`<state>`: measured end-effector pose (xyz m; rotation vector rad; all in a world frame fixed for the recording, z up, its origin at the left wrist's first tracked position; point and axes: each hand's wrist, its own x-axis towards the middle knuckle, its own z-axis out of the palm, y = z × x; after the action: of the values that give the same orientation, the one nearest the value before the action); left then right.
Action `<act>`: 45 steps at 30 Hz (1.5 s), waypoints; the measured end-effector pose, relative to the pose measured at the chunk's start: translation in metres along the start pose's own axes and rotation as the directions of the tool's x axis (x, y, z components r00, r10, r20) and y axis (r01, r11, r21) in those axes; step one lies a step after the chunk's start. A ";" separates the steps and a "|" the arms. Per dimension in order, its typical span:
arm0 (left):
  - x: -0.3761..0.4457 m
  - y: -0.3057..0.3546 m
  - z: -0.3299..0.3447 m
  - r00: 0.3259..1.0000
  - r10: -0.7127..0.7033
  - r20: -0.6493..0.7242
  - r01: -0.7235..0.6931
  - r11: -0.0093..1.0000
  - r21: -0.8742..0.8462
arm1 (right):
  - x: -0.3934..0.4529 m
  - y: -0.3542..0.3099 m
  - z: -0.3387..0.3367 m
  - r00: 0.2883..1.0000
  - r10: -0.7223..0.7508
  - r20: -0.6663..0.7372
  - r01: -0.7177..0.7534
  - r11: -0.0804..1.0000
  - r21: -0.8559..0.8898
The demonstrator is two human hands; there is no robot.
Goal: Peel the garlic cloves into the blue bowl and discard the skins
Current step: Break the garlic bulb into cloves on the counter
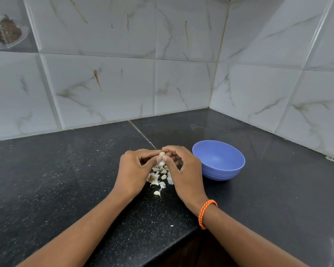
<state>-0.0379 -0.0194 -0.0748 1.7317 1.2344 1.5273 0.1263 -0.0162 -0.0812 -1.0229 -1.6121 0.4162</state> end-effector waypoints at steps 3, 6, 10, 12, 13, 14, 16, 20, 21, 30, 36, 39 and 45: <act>-0.001 0.002 -0.001 1.000 -0.001 -0.026 0.001 1.000 0.019 | 0.000 0.001 0.000 1.000 0.014 -0.015 -0.013 1.000 0.022; -0.004 0.004 0.001 1.000 0.009 -0.026 -0.008 1.000 0.016 | -0.001 0.002 0.000 0.999 0.042 -0.029 -0.040 0.995 0.086; -0.005 0.004 0.004 1.000 -0.001 -0.022 0.001 1.000 -0.026 | 0.001 0.004 0.000 0.997 0.075 -0.018 -0.071 0.986 0.151; -0.004 0.005 0.003 1.000 -0.023 -0.009 0.023 0.996 -0.088 | 0.000 0.004 0.000 0.997 0.074 -0.008 -0.072 0.982 0.172; -0.004 0.005 0.002 0.999 -0.045 0.003 0.045 0.990 -0.131 | 0.000 0.003 -0.001 0.998 0.071 -0.002 -0.069 0.980 0.184; -0.003 0.005 0.001 0.997 -0.074 0.017 0.076 0.980 -0.185 | -0.001 0.003 -0.001 0.998 0.066 0.004 -0.065 0.978 0.199; -0.003 0.006 0.000 0.991 -0.127 0.050 0.136 0.948 -0.288 | -0.001 0.001 -0.002 0.998 0.065 0.023 -0.068 0.967 0.244; -0.002 0.006 -0.003 0.984 -0.153 0.096 0.177 0.920 -0.350 | 0.000 0.000 -0.004 0.993 0.093 0.070 -0.112 0.925 0.363; -0.002 0.007 -0.004 0.982 -0.156 0.102 0.183 0.918 -0.353 | 0.000 -0.001 -0.004 0.992 0.098 0.080 -0.121 0.915 0.384; -0.009 0.014 0.003 0.975 -0.164 0.152 0.207 0.917 -0.340 | 0.005 0.005 -0.005 0.988 0.146 0.056 -0.156 0.898 0.412; -0.009 0.015 0.013 0.993 -0.112 0.040 0.118 0.968 -0.221 | 0.003 0.008 0.000 0.991 0.104 0.080 -0.120 0.965 0.233; -0.005 0.011 0.007 0.997 -0.077 -0.026 0.073 0.989 -0.130 | 0.002 0.006 0.001 0.988 0.111 0.111 -0.135 0.961 0.241; -0.004 0.013 0.002 0.996 -0.090 -0.019 0.087 0.990 -0.107 | 0.000 0.001 0.000 0.984 0.162 0.071 -0.176 0.945 0.275</act>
<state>-0.0317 -0.0282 -0.0659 1.5749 1.2032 1.5369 0.1267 -0.0154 -0.0820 -0.9412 -1.4607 0.7688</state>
